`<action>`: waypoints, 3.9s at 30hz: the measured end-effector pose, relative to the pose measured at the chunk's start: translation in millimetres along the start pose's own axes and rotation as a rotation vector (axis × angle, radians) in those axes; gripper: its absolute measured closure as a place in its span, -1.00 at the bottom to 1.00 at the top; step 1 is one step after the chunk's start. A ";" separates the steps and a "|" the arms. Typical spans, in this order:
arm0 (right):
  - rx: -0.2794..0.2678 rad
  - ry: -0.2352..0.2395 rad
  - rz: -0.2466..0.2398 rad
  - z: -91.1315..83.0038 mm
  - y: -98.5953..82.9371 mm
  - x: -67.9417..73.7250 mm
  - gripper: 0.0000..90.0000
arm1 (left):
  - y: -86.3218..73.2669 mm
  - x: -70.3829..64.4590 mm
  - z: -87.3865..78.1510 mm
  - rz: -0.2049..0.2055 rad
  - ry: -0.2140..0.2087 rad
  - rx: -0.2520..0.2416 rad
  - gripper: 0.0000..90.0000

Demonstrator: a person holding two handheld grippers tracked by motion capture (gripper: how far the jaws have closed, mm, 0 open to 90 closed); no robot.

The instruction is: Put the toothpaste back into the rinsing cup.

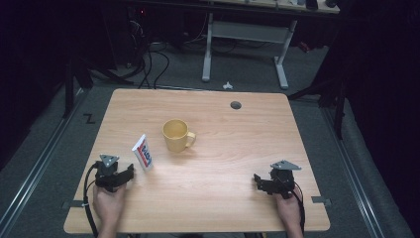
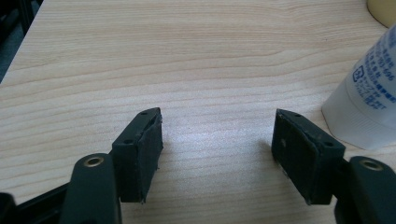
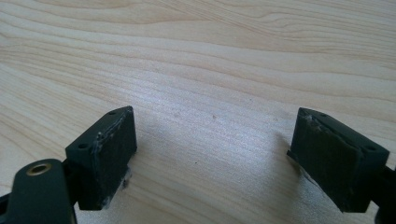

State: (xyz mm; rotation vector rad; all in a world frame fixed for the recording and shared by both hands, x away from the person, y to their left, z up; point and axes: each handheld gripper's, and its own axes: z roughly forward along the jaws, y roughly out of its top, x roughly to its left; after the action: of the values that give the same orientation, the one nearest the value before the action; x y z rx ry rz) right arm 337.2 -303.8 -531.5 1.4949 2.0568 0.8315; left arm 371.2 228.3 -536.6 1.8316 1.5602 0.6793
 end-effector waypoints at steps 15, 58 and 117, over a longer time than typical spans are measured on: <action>0.000 0.000 0.000 0.0 0.0 0.0 -0.68 | 0.0 -0.2 0.4 0.003 -0.005 0.000 -0.30; 0.000 0.002 0.000 0.7 0.8 0.1 -0.68 | 0.3 0.6 -5.9 0.039 -0.107 0.021 -0.55; -0.001 0.000 0.001 0.4 0.5 0.2 -0.68 | 14.0 -43.0 -33.3 0.090 -0.269 -0.048 -0.37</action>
State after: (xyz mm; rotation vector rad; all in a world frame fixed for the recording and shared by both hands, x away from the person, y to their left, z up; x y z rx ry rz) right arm 337.7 -303.4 -531.4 1.4954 2.0559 0.8322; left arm 348.9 188.9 -503.3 1.8798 1.2835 0.4825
